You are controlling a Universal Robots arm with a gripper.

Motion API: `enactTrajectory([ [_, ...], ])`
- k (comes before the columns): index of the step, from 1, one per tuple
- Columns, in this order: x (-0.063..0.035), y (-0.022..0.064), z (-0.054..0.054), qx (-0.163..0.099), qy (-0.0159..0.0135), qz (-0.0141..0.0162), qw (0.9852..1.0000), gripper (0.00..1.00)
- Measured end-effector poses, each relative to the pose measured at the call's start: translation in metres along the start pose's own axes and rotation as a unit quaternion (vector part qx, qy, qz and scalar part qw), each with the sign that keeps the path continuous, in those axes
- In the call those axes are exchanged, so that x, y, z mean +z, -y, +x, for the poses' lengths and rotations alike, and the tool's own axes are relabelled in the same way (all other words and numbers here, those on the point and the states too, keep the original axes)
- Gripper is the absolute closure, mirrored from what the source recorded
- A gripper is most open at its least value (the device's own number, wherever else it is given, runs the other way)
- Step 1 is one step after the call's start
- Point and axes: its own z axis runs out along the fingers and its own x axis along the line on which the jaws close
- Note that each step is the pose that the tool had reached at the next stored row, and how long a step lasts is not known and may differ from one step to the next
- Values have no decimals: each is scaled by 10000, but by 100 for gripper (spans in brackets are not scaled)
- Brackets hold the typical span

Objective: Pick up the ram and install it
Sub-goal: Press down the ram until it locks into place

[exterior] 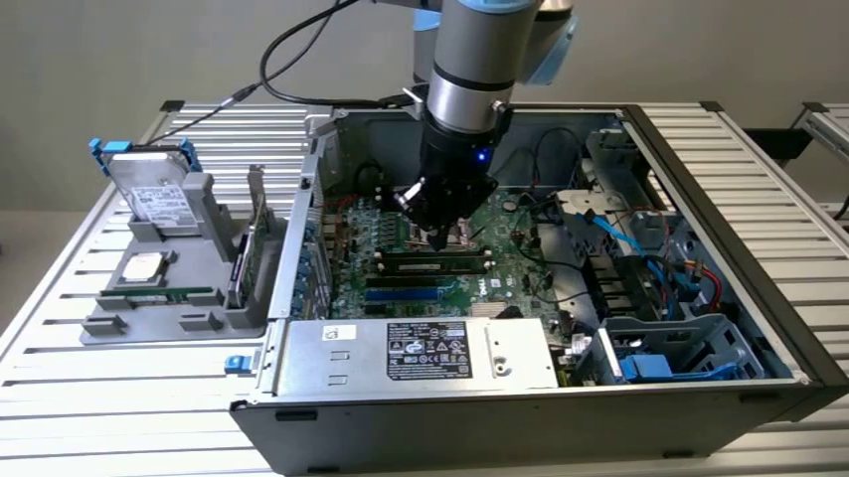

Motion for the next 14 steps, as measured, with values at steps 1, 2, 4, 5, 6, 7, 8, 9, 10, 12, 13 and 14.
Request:
enactTrajectory([
  [1,2,0,0,53,8,1,10000,90],
  [2,4,0,0,111,18,3,9999,90],
  [4,8,0,-1,221,40,8,9997,90],
  [5,9,0,-1,272,51,11,9996,90],
  [6,11,0,-1,327,64,13,9994,90],
  [7,13,0,-1,381,76,16,9992,90],
  [8,15,0,-1,436,89,18,9990,90],
  [9,16,0,-1,492,102,20,9987,90],
  [10,18,0,-1,547,115,20,9984,90],
  [12,21,0,-2,659,141,21,9977,90],
  [13,22,0,-2,717,154,22,9973,90],
  [14,24,1,-2,772,166,23,9969,90],
])
